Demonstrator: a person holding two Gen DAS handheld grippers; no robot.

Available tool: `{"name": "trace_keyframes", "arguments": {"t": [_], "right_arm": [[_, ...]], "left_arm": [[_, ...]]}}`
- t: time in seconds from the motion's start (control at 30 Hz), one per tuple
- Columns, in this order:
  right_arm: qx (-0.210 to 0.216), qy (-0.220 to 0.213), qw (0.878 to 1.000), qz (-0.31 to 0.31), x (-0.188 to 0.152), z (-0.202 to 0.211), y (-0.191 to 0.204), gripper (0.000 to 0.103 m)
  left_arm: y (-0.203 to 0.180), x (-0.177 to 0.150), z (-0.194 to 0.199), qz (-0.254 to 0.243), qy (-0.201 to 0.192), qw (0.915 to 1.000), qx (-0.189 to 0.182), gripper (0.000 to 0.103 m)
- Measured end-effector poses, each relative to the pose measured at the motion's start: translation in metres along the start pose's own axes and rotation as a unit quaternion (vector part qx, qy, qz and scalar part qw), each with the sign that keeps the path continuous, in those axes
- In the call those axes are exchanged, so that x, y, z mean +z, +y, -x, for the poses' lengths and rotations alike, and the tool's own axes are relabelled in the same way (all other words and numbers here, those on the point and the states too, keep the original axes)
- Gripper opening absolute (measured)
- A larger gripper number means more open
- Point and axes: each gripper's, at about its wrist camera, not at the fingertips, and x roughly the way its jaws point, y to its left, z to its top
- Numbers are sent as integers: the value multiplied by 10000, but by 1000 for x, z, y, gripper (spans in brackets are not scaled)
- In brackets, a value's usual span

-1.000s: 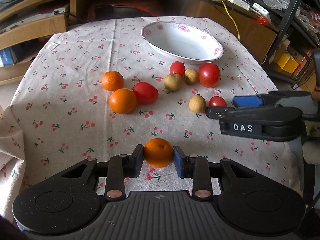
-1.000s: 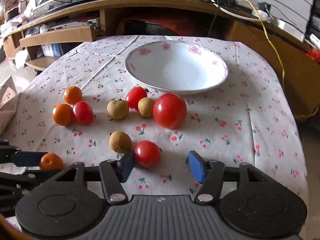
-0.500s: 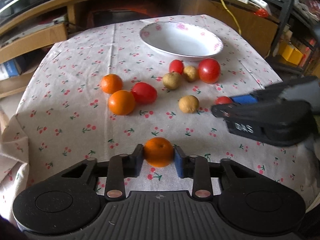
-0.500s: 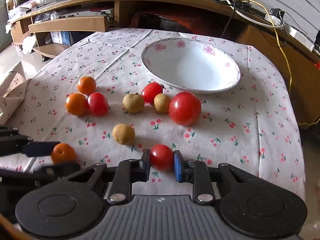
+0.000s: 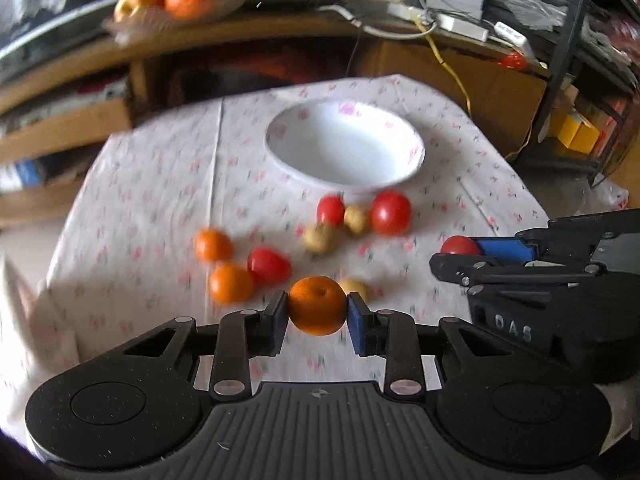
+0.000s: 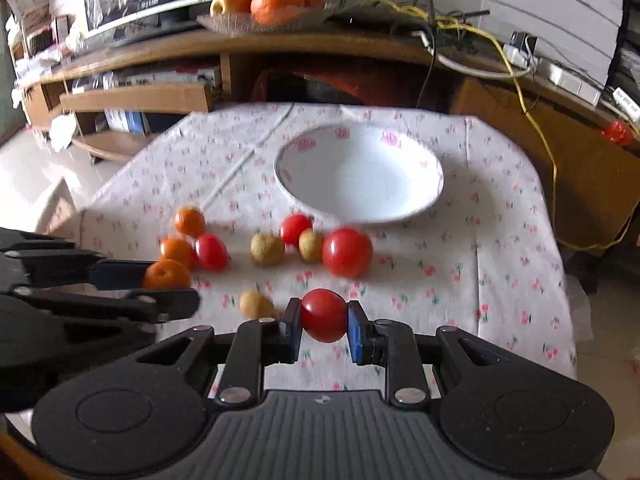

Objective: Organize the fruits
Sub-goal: 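Carry both fruits over the white bowl and open the left gripper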

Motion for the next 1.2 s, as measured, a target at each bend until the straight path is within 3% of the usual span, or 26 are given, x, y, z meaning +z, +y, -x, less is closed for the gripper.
{"name": "trace_keyframes", "arguments": {"t": [0.57,0.87,1.2], "right_arm": [[-178,-165,9978,-617,63,-57,-55,25],[-224,-63,9977,-630,72,-95,-69,25],[-231,-14,9979,-612,74,-111,-72,26]], "left_arm": [[-1,82,-69,202,-133,9995,-189,39],[1,98,-106,183,30,9998,-77,38],[2,99,-117,189,104,9998,1,38]]}}
